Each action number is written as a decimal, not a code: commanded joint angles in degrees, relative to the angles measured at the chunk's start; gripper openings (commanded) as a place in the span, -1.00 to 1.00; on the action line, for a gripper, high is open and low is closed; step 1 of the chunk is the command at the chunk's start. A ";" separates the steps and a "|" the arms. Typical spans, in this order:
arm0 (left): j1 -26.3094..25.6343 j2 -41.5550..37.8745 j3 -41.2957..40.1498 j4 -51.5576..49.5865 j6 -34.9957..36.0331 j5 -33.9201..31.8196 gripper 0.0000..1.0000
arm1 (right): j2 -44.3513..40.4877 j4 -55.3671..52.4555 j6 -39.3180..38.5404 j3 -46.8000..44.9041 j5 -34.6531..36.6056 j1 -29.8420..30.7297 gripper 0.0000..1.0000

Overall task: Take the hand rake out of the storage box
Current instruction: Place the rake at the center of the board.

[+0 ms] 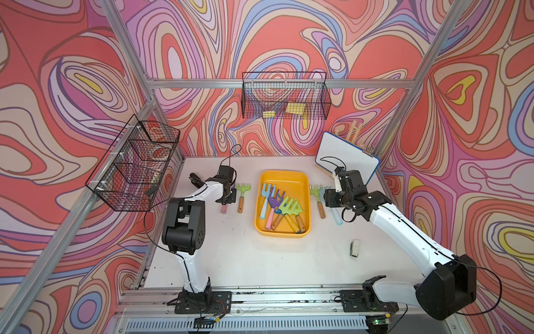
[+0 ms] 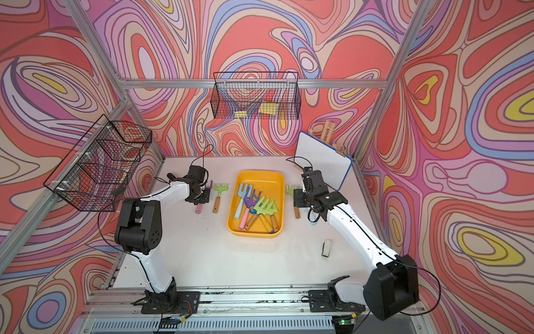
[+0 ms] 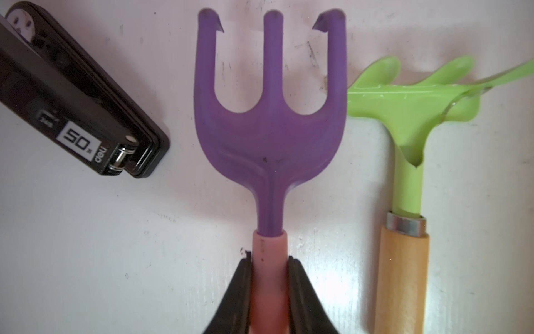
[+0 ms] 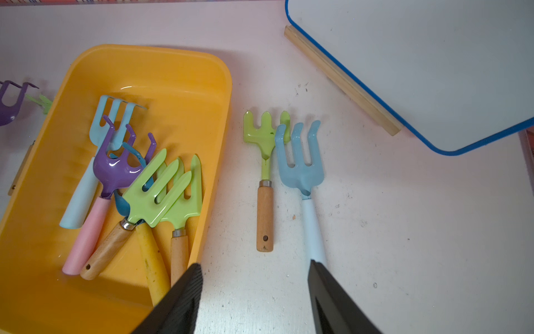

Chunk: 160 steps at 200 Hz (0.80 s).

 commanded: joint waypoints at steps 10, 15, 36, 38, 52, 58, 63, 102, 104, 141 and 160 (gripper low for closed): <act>0.28 1.64 1.00 -0.49 -0.32 1.03 -0.44 | 0.34 0.87 -0.05 0.41 -2.13 -0.07 0.27; 0.28 1.73 1.13 -0.70 -0.27 1.10 -0.41 | 0.42 0.93 -0.07 0.41 -2.32 -0.09 0.26; 0.28 2.19 1.35 -1.10 -0.36 1.06 -0.32 | 1.01 1.02 0.03 0.50 -2.68 0.09 0.26; 0.28 2.17 1.36 -1.21 -0.36 1.05 -0.32 | 1.10 1.02 0.03 0.50 -2.70 0.11 0.26; 0.28 2.58 1.63 -1.69 -0.36 1.04 -0.24 | 1.52 1.20 0.18 0.62 -3.19 0.50 0.26; 0.28 2.63 1.72 -1.80 -0.36 1.11 -0.20 | 1.71 1.48 0.29 0.73 -3.64 0.70 0.26; 0.32 2.57 1.72 -1.86 -0.44 1.06 -0.17 | 1.90 1.70 0.45 0.68 -4.01 0.95 0.26; 0.33 -1.65 0.47 -1.66 -0.70 1.31 0.07 | 7.66 3.13 1.55 3.09 -4.16 7.91 0.32; 0.36 -2.06 0.24 -1.59 -0.71 1.49 0.08 | 8.17 3.20 1.60 3.30 -4.11 8.30 0.32; -0.05 -11.45 -4.17 0.53 -2.17 5.64 0.20 | 14.29 8.18 4.42 4.63 -4.78 13.71 0.30; -0.47 -16.49 -6.43 2.02 -3.30 9.95 0.20 | 16.66 10.96 6.36 5.29 -6.10 16.02 0.30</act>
